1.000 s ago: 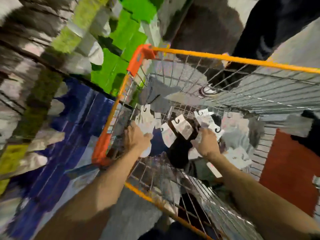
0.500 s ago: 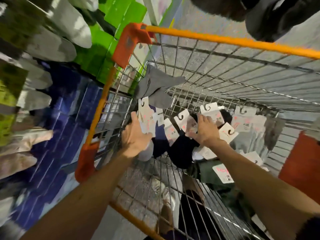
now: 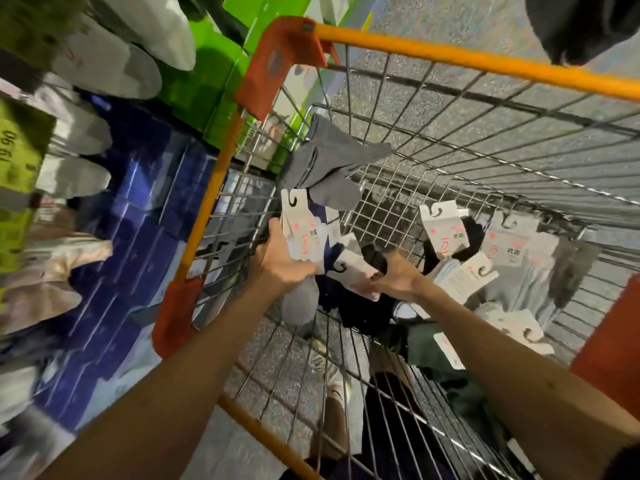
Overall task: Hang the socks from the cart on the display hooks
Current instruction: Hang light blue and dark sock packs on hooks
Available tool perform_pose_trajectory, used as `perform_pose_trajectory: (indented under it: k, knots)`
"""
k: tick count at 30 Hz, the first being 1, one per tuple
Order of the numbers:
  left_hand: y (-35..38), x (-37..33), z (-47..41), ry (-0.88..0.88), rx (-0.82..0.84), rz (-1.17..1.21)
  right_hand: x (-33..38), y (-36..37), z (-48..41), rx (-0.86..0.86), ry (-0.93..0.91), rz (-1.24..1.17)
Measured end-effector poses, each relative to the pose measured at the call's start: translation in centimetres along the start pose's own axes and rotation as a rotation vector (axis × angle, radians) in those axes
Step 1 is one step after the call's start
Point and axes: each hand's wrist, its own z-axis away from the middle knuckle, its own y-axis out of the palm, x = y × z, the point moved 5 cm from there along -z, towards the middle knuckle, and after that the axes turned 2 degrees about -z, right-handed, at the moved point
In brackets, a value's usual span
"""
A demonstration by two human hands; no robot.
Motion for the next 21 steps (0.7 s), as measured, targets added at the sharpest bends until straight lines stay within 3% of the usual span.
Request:
perform_pose_trajectory:
  k: [6,11,15,21]
  knots:
    - [0.1,0.9,-0.6,-0.015,0.012,0.021,1.0,0.8,0.4,-0.058,0.095,-0.242]
    - [-0.3,0.9,-0.1,0.008,0.019,0.014,1.9,3.9,1.6,-0.23,0.207,-0.204]
    - [-0.6,1.4,-0.3,0.059,0.024,0.045,1.8,2.0,0.9,-0.142,0.167,-0.441]
    - [0.5,2.4,-0.2,0.125,0.188,0.397,0.4,0.0,2.0,0.035,0.004,-0.447]
